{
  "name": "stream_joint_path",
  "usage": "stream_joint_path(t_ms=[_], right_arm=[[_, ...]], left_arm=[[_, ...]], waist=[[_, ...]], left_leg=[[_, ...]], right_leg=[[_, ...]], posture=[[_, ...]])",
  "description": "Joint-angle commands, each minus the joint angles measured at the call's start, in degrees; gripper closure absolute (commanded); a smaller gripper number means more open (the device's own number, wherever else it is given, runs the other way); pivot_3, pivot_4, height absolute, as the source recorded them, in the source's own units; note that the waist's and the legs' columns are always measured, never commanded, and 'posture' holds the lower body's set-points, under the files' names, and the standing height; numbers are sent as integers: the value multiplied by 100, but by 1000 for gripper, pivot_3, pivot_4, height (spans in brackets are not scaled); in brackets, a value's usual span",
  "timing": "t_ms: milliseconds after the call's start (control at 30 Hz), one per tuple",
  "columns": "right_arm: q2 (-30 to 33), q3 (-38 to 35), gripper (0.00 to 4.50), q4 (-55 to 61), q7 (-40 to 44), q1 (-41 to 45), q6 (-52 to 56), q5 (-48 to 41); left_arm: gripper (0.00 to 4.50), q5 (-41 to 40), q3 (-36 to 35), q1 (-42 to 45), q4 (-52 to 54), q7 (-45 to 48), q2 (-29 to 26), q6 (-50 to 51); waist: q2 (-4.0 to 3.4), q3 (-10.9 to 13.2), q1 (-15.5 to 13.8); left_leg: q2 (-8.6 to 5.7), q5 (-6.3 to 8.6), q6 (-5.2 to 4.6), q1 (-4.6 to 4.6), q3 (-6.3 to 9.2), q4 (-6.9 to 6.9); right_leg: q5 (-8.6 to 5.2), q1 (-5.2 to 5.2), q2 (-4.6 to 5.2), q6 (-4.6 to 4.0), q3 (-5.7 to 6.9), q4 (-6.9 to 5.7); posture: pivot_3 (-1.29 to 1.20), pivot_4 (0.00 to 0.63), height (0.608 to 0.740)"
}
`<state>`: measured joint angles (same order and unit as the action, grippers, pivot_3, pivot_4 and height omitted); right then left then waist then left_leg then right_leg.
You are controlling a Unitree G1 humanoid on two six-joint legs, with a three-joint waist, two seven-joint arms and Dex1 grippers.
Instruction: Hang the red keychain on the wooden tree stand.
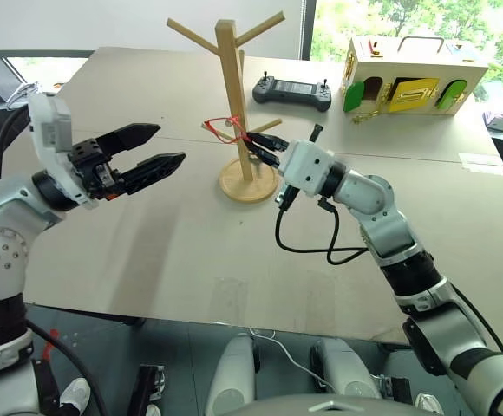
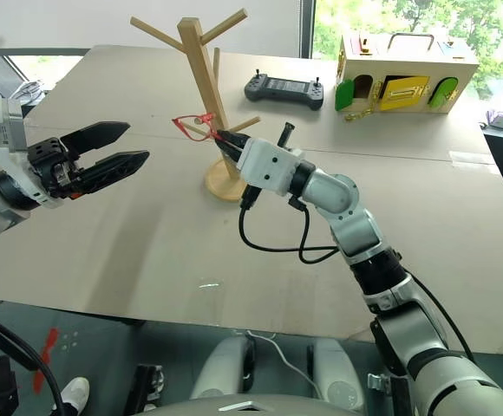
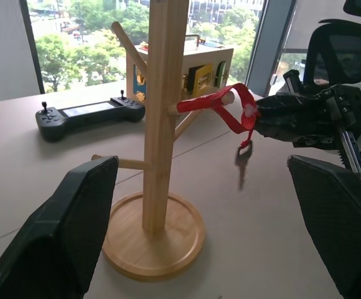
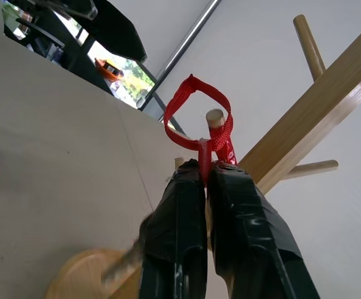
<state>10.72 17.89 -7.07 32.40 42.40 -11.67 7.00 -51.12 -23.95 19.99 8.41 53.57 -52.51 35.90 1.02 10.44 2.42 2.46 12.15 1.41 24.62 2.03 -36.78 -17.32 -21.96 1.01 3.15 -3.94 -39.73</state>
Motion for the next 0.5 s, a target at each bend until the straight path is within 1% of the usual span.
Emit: stream_joint_path(t_ms=[33,233,333,400,433,500], right_arm=[[-73,-85,4468,-217,-209,170,-203,93],[-184,-200,4468,-506,-501,288,-281,147],[-261,-303,3431,-535,-505,291,-221,-43],[-292,-412,2586,-503,-553,272,-250,-166],[-305,-481,2070,-471,-589,258,-269,-234],[-327,-605,1431,-431,-643,225,-217,-365]], left_arm=[[0,3,-168,44,171,51,-33,-61],[0,48,-165,3,199,59,14,-97],[0,74,-149,16,186,82,21,-107],[0,113,-129,32,145,119,18,-139],[0,144,-110,39,118,136,20,-165],[0,183,-69,58,88,138,48,-194]], waist=[[0,0,0],[0,0,2],[0,0,8],[0,0,7],[0,0,6],[0,0,6]], left_leg=[[0,0,0,0,0,0],[0,0,1,6,-3,0],[0,-1,1,7,-3,0],[0,-1,1,7,-3,0],[0,-1,1,7,-3,0],[0,-1,1,8,-3,0]], right_leg=[[0,0,0,0,0,0],[0,-12,0,0,-3,-6],[0,-14,0,0,-4,-7],[0,-14,0,-1,-4,-7],[0,-14,0,0,-4,-7],[1,-14,0,-1,-4,-7]], posture=[[0,150,740],[0,150,740],[0,150,740],[0,150,740],[0,150,740],[0,150,740]])
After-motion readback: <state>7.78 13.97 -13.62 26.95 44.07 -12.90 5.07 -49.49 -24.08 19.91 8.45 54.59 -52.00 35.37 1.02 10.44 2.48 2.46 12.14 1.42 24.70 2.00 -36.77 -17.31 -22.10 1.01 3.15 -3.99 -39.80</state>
